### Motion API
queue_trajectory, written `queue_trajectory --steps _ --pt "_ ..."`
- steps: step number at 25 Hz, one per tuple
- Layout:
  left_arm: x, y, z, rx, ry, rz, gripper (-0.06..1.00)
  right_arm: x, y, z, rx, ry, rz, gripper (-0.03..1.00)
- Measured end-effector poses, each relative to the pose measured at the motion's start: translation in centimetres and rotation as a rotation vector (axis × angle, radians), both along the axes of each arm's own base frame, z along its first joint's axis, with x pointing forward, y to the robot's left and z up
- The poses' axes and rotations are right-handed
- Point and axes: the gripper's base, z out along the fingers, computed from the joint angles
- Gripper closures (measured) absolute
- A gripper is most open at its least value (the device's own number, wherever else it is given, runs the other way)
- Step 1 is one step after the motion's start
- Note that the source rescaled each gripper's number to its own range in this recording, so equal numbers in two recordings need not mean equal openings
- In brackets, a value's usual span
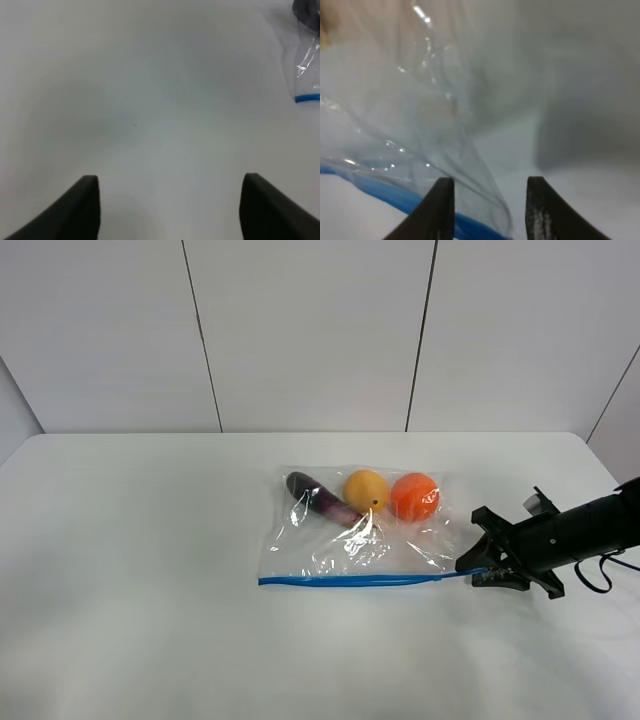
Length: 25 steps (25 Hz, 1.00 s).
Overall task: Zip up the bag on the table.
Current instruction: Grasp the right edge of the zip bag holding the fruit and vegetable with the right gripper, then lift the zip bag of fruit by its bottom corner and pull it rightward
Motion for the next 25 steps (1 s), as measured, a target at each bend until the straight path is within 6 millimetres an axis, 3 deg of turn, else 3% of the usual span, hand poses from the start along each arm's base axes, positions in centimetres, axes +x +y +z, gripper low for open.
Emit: queue_trajectory --steps 9,16,25 --pt "0.00 0.00 0.00 0.000 0.000 0.000 -0.01 -0.11 -0.17 0.09 0.013 -0.009 0.022 0.57" --pt "0.00 0.00 0.00 0.000 0.000 0.000 -0.01 0.01 -0.40 -0.03 -0.018 -0.023 0.019 0.95" --pt "0.00 0.00 0.00 0.000 0.000 0.000 -0.01 -0.15 -0.01 0.19 0.008 -0.063 0.105 0.96"
